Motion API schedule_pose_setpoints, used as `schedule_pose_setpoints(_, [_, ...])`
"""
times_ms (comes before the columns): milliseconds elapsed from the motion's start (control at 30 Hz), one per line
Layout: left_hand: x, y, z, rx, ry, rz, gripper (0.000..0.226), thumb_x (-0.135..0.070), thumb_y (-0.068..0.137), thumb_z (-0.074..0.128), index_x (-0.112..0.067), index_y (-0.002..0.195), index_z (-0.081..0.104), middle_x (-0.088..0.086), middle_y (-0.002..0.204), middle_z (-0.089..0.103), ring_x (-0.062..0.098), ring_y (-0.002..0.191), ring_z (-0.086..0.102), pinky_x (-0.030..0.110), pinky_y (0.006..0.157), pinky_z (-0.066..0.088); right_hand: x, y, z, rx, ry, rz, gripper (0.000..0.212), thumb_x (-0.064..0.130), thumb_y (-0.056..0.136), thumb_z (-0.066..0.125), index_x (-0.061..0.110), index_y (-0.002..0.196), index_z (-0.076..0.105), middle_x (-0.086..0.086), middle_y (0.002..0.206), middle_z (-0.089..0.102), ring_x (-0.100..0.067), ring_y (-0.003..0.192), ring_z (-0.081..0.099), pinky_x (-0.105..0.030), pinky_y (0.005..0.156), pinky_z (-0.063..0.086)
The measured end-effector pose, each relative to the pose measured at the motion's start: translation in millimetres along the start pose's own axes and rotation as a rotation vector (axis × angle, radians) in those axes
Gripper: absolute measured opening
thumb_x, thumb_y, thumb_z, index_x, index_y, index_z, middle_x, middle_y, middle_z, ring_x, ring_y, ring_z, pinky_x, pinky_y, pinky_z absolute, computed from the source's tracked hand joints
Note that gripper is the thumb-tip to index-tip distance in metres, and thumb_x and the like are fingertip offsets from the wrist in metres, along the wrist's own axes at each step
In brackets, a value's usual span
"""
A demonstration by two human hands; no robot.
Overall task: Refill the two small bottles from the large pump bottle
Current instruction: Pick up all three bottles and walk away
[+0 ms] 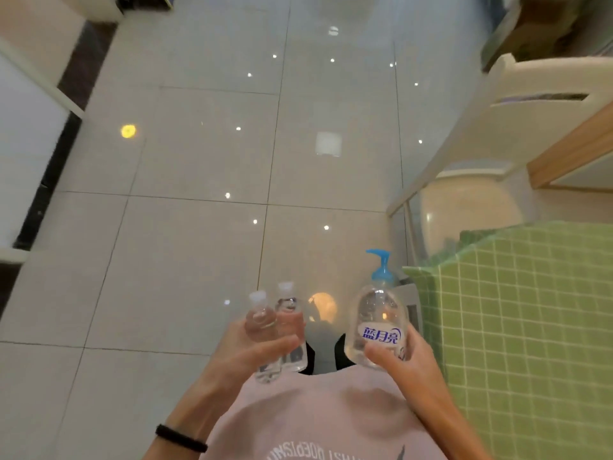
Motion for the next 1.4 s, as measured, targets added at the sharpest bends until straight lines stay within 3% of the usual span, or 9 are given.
schedule_pose_setpoints(100, [-34,12,-20,-0.016,0.009,0.025,0.047,-0.031,0.067,0.093,-0.023,0.112,0.081,0.007,0.116,0.081,0.023,0.115,0.076,0.039,0.101,0.056,34,16,16,-0.005,-0.008,-0.011,0.078,0.052,0.047,0.084,0.019,0.118,0.073,-0.004,0.100,0.084,-0.020,0.093,0.080,-0.024,0.074,0.062])
schedule_pose_setpoints(233, [-70,43,-34,-0.006,0.014,0.051,0.055,-0.035,0.062,0.094,-0.018,0.112,0.081,0.007,0.116,0.081,0.020,0.114,0.076,0.026,0.091,0.059,66,41,25,-0.026,0.007,-0.010,0.075,0.054,0.049,0.084,0.023,0.116,0.073,0.001,0.102,0.084,-0.016,0.095,0.080,-0.028,0.081,0.062])
schedule_pose_setpoints(333, [-92,71,-36,-0.009,0.029,0.062,0.061,-0.034,0.059,0.095,-0.010,0.113,0.079,0.009,0.114,0.081,0.023,0.111,0.077,0.029,0.091,0.059,81,61,17,-0.067,0.019,-0.021,0.072,0.055,0.051,0.084,0.024,0.116,0.074,0.000,0.102,0.084,-0.019,0.097,0.079,-0.037,0.089,0.063])
schedule_pose_setpoints(567, [-140,144,-10,0.025,0.084,0.015,0.051,-0.022,0.065,0.096,-0.010,0.112,0.081,0.008,0.113,0.082,0.022,0.110,0.078,0.019,0.081,0.060,104,126,-2,-0.100,0.095,0.009,0.075,0.050,0.054,0.088,0.022,0.121,0.072,0.003,0.102,0.084,-0.014,0.093,0.081,-0.027,0.078,0.063])
schedule_pose_setpoints(667, [-167,177,4,0.012,0.113,0.000,0.053,-0.035,0.061,0.092,-0.019,0.110,0.082,0.005,0.114,0.082,0.018,0.110,0.077,0.025,0.084,0.060,123,165,-14,-0.079,0.112,0.025,0.078,0.049,0.053,0.087,0.021,0.123,0.071,-0.001,0.103,0.085,-0.019,0.097,0.081,-0.034,0.086,0.063])
schedule_pose_setpoints(800, [-206,219,16,0.000,0.076,-0.012,0.050,-0.029,0.066,0.091,-0.019,0.113,0.081,0.010,0.118,0.080,0.026,0.114,0.076,0.050,0.101,0.057,161,212,-28,-0.034,0.119,0.040,0.077,0.049,0.052,0.090,0.019,0.121,0.073,-0.004,0.101,0.085,-0.022,0.096,0.081,-0.034,0.084,0.064])
schedule_pose_setpoints(1100, [-286,294,10,-0.079,0.039,-0.001,0.058,-0.030,0.059,0.093,-0.012,0.112,0.080,0.010,0.116,0.081,0.025,0.112,0.077,0.045,0.102,0.056,247,307,-53,0.021,0.090,0.017,0.082,0.057,0.054,0.086,0.029,0.128,0.067,0.003,0.105,0.083,-0.012,0.094,0.079,-0.023,0.077,0.060])
schedule_pose_setpoints(1267, [-334,350,5,-0.032,0.082,-0.014,0.051,-0.033,0.060,0.093,-0.021,0.109,0.082,0.006,0.117,0.081,0.021,0.114,0.076,0.045,0.104,0.054,288,361,-49,0.018,0.110,0.015,0.077,0.044,0.063,0.088,0.030,0.135,0.064,0.002,0.107,0.082,-0.011,0.096,0.079,-0.021,0.076,0.061])
schedule_pose_setpoints(1400, [-383,403,3,0.025,0.117,-0.007,0.051,-0.035,0.058,0.092,-0.027,0.108,0.082,0.004,0.112,0.082,0.019,0.111,0.077,0.044,0.105,0.054,325,401,-40,-0.038,0.131,0.024,0.068,0.041,0.063,0.089,0.029,0.126,0.067,0.003,0.102,0.083,-0.009,0.090,0.080,-0.018,0.072,0.059])
Point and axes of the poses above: each hand's wrist, its own y-axis towards the middle knuckle, its own z-axis out of the palm, x = y × z, the point moved 7 cm from there along y, towards the middle knuckle
